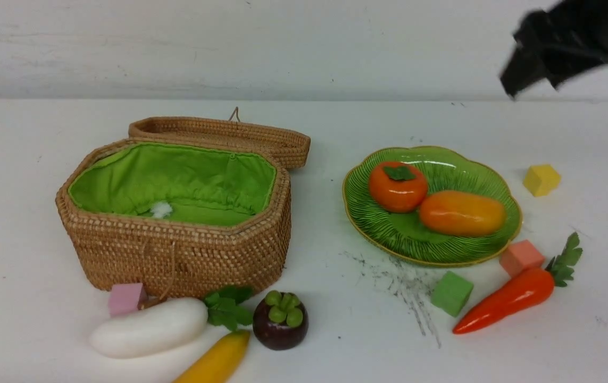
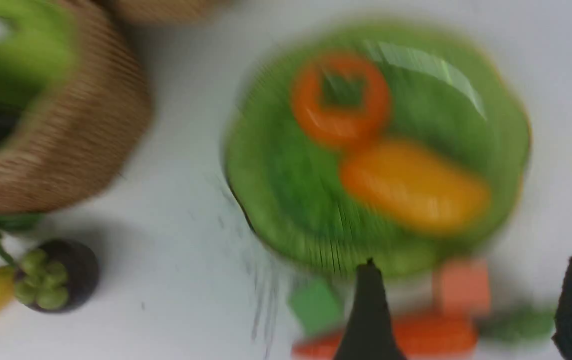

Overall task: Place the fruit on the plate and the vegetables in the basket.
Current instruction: Use the right arm to grab a carrot and put it into the left basket

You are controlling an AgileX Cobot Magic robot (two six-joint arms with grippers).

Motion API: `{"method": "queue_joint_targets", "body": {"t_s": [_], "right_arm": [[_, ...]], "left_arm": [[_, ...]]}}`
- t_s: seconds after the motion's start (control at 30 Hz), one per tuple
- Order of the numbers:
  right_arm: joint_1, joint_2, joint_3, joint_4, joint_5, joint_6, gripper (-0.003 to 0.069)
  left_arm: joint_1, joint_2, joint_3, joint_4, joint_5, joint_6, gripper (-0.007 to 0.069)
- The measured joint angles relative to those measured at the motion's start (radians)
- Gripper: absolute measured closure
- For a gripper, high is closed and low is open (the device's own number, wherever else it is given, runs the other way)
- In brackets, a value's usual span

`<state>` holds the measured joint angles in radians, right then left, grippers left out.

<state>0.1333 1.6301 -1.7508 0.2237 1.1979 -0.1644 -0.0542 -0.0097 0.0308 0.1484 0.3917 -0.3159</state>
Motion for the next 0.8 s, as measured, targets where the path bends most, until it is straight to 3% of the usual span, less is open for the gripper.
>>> {"method": "queue_joint_targets", "body": {"t_s": [0.17,0.4,0.57,0.8], "right_arm": [[-0.049,-0.077,0.451,0.017,-0.15,0.316,0.0172],[-0.049,-0.072,0.707,0.089,-0.38,0.589,0.0124],[-0.049,-0.018,0.737,0.108,-0.551,0.705,0.011],[-0.049,0.078,0.737,0.079,-0.624,0.723,0.0109]], "left_arm": [[0.0,0.0,0.0,0.0,0.0,0.0,0.0386],[0.0,0.0,0.0,0.0,0.0,0.0,0.0386],[0.0,0.0,0.0,0.0,0.0,0.0,0.0386],[0.0,0.0,0.0,0.0,0.0,0.0,0.0386]]}}
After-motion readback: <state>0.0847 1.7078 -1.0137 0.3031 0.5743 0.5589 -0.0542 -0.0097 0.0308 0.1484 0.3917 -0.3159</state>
